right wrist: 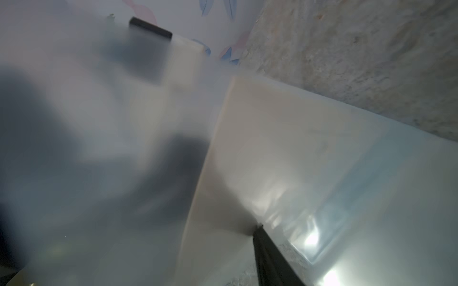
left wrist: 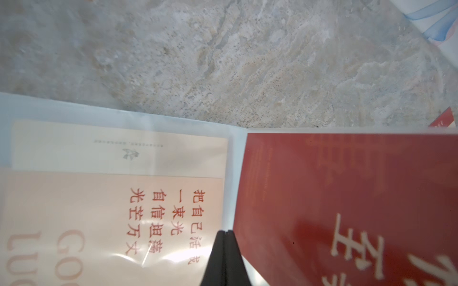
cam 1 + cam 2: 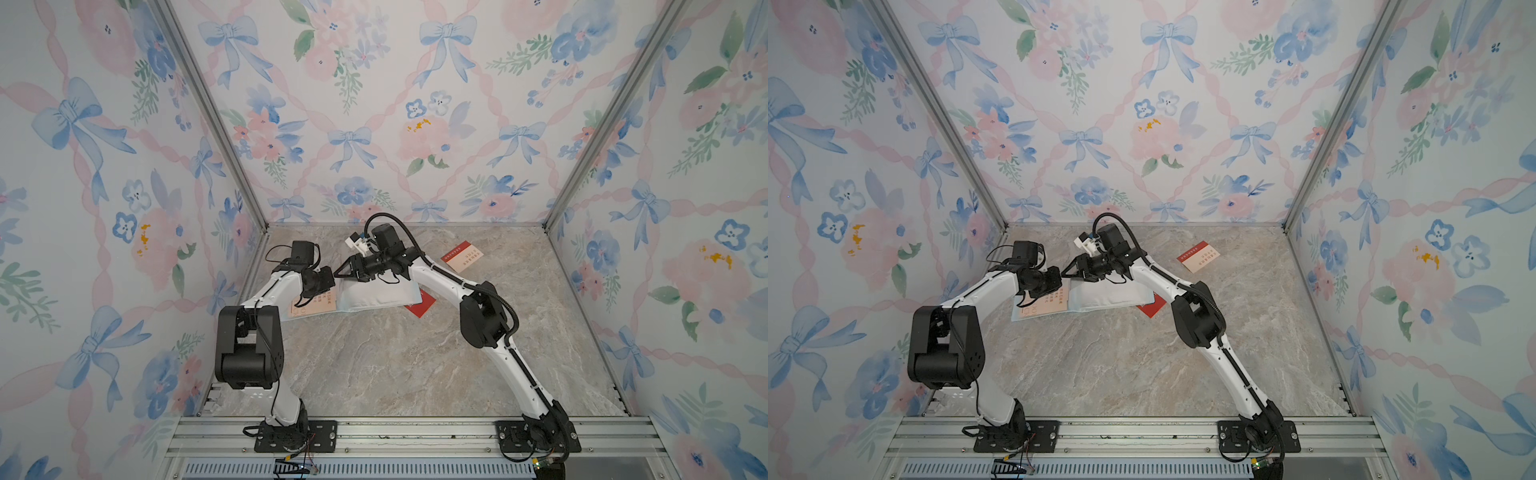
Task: Place the photos into the photo albums
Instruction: Turn the page of the photo album at the center of the board.
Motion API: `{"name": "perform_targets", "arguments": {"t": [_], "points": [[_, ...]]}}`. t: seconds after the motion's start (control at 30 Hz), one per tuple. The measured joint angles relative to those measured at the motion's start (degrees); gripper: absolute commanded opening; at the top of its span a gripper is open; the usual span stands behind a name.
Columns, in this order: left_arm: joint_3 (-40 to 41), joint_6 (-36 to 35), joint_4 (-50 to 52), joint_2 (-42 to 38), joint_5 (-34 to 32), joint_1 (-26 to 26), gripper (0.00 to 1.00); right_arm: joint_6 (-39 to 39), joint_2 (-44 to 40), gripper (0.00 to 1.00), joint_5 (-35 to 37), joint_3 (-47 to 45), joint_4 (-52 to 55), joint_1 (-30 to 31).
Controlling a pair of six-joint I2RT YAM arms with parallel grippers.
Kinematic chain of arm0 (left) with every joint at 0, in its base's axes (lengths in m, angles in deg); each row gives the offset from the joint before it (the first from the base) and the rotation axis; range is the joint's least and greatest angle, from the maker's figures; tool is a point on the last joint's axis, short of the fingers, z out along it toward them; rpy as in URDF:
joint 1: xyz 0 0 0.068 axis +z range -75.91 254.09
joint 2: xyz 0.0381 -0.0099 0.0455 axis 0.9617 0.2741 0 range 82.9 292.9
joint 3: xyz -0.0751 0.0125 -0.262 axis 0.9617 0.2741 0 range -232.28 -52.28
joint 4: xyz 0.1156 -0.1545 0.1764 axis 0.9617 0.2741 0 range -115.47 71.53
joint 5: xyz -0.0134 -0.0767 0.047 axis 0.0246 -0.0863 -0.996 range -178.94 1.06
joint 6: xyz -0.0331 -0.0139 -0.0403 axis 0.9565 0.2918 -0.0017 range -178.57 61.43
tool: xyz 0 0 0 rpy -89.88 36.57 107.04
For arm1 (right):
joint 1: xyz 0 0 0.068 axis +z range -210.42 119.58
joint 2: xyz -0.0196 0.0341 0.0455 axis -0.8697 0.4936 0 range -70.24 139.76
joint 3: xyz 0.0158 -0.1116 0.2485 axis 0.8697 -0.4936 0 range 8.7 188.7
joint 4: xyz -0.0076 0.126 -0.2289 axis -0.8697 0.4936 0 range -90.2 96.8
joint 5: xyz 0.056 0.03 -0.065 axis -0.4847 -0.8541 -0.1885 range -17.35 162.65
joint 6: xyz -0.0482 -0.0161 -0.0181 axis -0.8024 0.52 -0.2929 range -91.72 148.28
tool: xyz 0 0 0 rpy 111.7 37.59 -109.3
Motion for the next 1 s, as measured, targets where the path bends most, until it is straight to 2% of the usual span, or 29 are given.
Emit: {"name": "perform_targets", "arguments": {"t": [0.1, 0.17, 0.2, 0.47, 0.67, 1.0], "points": [[2.45, 0.00, 0.11, -1.62, 0.07, 1.73, 0.04, 0.74, 2.21, 0.59, 0.02, 3.10, -0.07, 0.96], [3.93, -0.02, 0.46, -3.41, 0.42, 3.19, 0.04, 1.20, 3.69, 0.71, 0.02, 4.76, -0.13, 1.64], [4.55, -0.09, 0.55, -4.48, 0.46, 4.07, 0.04, 1.86, 4.28, 0.74, 0.15, 5.27, -0.24, 1.88], [6.73, -2.47, 1.92, -14.75, 1.46, 15.76, 0.04, 3.91, 7.26, 0.75, 1.29, 8.90, -0.70, 3.69], [7.78, -4.37, 2.60, -20.61, 2.25, 25.66, 0.04, 5.07, 7.39, 0.79, 1.38, 10.36, -1.40, 4.13], [9.27, -5.38, 3.54, -21.64, 5.49, 26.25, 0.03, 4.85, 7.04, 0.78, 1.79, 10.12, -1.90, 4.15]]}}
